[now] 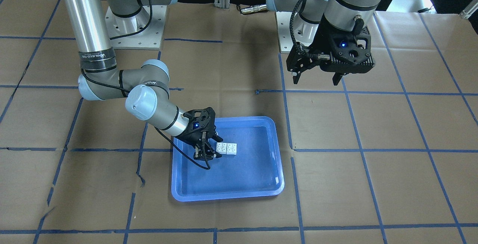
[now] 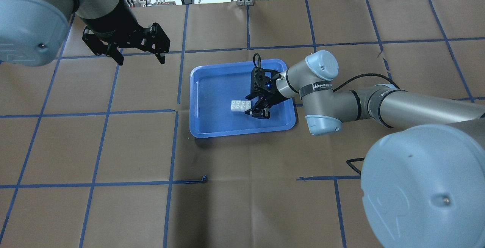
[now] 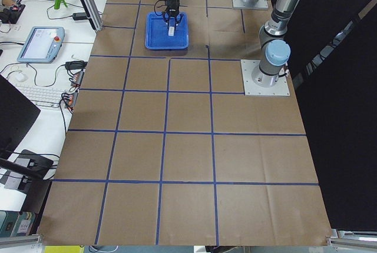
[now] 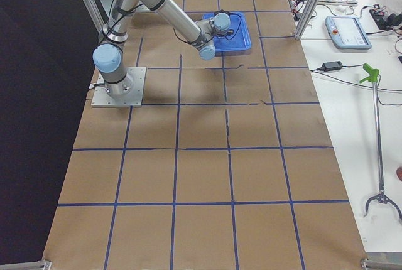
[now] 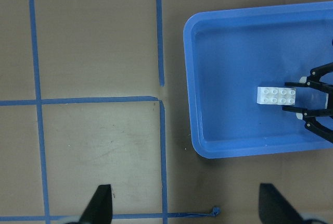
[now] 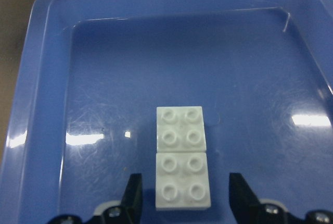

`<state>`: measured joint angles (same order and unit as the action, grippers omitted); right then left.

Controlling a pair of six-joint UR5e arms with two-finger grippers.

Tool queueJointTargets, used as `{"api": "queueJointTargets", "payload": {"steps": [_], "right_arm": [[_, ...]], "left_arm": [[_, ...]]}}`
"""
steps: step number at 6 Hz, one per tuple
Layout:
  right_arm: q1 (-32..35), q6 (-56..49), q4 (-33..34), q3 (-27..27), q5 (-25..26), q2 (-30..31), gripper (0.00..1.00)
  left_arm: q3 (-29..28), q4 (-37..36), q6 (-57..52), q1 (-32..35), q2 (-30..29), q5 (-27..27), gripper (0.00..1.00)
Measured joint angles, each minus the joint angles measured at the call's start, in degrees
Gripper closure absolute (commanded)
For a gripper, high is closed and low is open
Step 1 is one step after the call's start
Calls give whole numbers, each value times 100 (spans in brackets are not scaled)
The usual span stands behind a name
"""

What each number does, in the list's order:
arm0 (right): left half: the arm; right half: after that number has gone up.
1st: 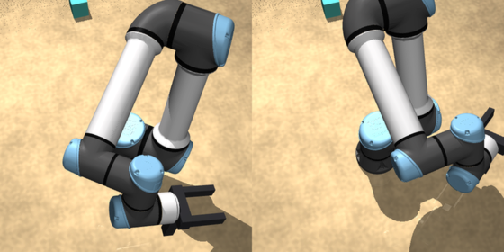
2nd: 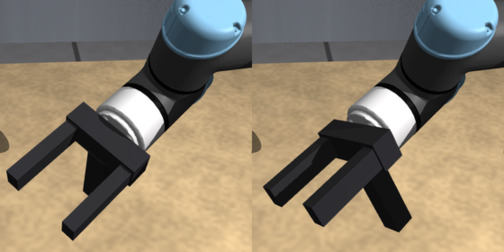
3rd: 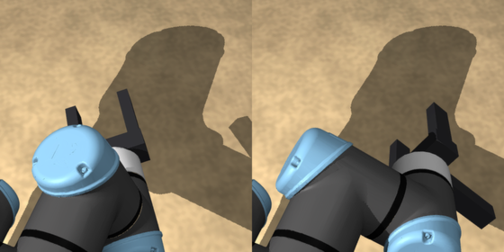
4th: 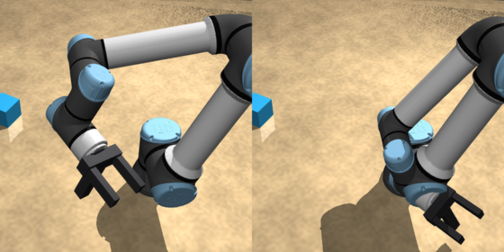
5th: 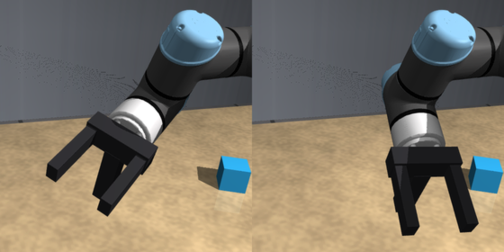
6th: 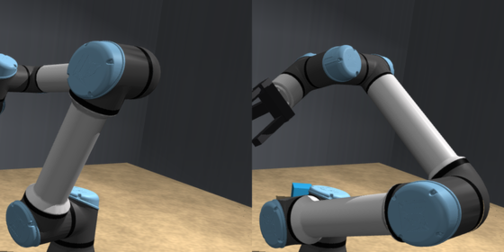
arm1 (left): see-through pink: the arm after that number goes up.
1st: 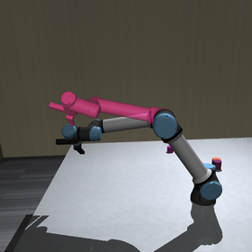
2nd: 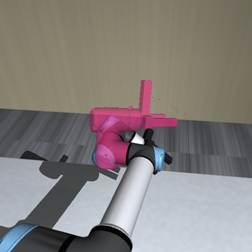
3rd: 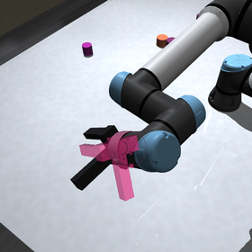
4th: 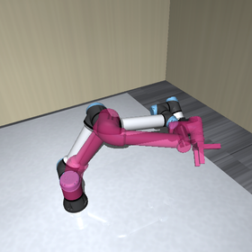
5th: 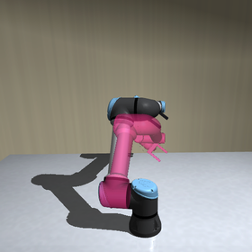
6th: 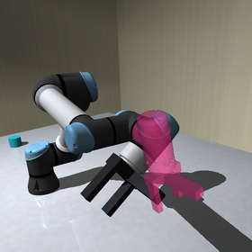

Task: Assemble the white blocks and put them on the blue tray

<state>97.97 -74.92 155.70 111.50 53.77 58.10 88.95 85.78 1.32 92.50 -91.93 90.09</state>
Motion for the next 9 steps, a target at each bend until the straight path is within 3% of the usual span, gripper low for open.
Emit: {"api": "queueJointTargets", "payload": {"steps": [2, 4, 5, 7, 9], "right_arm": [[-104, 226, -89, -142, 124, 156, 0], [-453, 596, -760, -216, 540, 705, 0], [-657, 686, -1693, -390, 841, 1110, 0], [-830, 1374, -3719, -1263, 1797, 1639, 0], [-890, 3001, -5105, -2155, 2772, 1863, 0]], "left_arm": [[0, 0, 0, 1, 0, 0, 1], [0, 1, 0, -1, 0, 0, 1], [0, 0, 0, 2, 0, 0, 1], [0, 0, 0, -1, 6, 3, 1], [0, 0, 0, -3, 8, 2, 1]]}}
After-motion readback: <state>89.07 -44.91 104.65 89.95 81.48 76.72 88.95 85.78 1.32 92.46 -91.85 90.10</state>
